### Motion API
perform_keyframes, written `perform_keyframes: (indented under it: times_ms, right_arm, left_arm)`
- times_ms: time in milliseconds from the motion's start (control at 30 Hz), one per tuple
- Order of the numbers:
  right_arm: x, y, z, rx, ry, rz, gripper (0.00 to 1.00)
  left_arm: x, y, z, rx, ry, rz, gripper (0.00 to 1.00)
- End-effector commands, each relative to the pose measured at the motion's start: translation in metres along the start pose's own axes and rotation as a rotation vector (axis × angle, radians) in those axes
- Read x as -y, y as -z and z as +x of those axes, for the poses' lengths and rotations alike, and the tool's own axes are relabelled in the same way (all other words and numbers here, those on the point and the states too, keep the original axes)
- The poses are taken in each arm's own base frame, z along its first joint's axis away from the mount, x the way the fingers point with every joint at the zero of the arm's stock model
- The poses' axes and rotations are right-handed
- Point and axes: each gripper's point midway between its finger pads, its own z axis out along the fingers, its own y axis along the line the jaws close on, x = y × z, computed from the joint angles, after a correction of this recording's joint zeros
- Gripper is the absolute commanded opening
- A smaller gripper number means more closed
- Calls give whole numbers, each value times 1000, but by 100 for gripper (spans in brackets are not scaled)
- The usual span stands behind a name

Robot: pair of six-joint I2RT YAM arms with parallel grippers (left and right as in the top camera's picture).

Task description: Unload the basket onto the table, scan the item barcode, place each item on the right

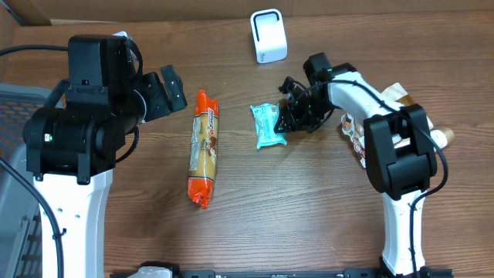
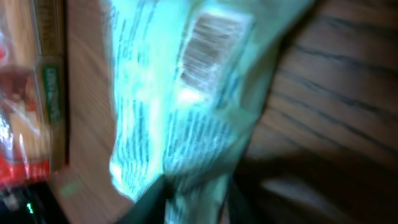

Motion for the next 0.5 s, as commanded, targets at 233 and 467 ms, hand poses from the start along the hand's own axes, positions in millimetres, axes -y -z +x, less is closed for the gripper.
perform_keyframes:
  times_ms: [233,467]
  right_arm:
    - [19,-19,11,-31,-122,62,4]
    - [1,41,-9,60,-72,187,4]
  left_arm:
    - [-1,3,-5,17,10,-1,100]
    - [-1,3,-5,17,10,-1,100]
